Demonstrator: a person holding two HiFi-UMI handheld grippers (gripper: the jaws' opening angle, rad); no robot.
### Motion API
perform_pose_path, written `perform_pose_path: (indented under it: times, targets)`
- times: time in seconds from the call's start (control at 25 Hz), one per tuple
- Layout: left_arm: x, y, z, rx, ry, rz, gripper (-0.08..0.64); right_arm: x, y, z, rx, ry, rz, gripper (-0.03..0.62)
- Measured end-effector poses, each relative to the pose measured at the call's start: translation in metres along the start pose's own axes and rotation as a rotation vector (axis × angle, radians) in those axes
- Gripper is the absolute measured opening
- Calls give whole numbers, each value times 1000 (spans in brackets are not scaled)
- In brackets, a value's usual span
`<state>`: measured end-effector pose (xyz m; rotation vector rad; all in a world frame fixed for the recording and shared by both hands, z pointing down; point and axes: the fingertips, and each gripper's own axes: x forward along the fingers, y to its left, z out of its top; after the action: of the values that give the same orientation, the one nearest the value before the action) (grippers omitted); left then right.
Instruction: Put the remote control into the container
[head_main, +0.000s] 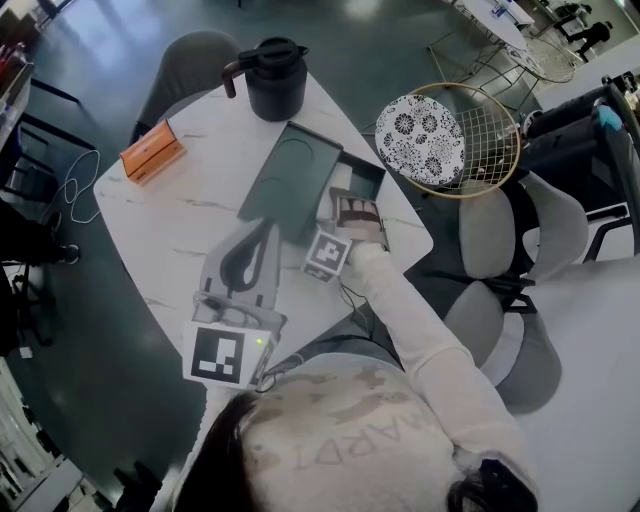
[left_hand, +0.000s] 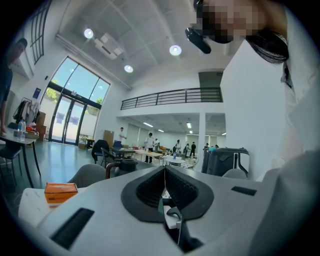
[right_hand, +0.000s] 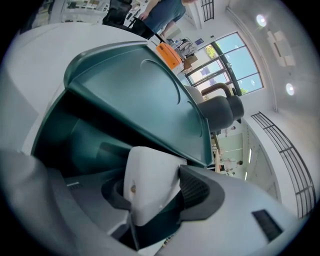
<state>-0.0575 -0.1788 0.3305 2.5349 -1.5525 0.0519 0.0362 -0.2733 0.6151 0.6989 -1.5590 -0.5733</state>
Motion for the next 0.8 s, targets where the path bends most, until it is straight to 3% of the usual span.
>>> perform_pose_path:
  times: [0.48,0.64,0.8]
  targets:
    - [-2,1,1,-2,-6,1,12,-3,5,0,-73,-51,66,233]
    - [-3,1,2,-1,-13,3,12,-4,3,-7,-108,-67,1,221]
    - [-4,2,1,-7,-12,6,12,-12,-10,-5,14,-118,-87,144]
